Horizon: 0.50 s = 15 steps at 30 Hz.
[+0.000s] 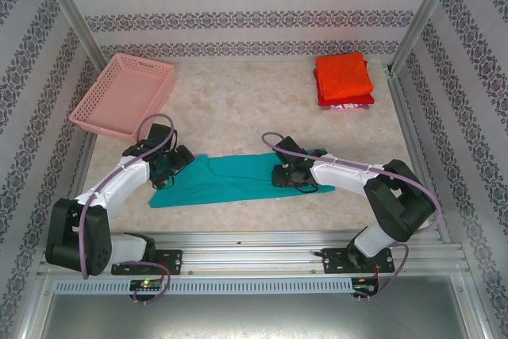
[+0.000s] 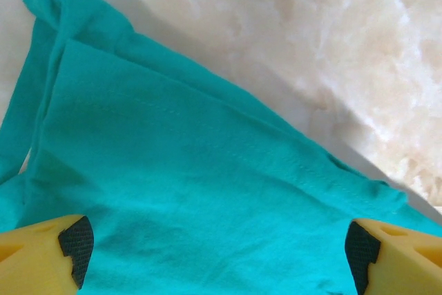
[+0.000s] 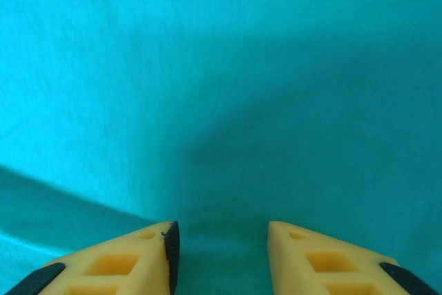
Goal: Fold and stack the t-shirts
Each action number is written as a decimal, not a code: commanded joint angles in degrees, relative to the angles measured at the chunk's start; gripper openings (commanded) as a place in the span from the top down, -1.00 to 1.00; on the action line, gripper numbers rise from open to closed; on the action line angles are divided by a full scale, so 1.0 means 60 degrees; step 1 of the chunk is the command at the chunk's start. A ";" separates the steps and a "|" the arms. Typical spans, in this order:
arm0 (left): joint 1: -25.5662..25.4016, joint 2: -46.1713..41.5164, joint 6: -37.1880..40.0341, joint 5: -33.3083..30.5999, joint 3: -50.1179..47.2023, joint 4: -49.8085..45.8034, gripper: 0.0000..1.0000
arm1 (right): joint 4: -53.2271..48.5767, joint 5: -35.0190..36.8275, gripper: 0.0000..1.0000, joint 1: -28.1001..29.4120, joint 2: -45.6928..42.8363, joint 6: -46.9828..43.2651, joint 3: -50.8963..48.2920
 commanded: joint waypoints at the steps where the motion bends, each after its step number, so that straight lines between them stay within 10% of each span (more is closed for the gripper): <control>1: -0.0177 0.0104 0.0168 0.0117 0.0348 0.0292 -0.89 | -0.0038 0.0241 0.24 0.0153 0.0044 0.0322 -0.0227; 15: -0.0753 0.3483 0.0328 0.0446 0.1102 0.1152 0.14 | 0.0127 0.1109 -0.20 -0.0534 -0.0887 -0.0741 0.0291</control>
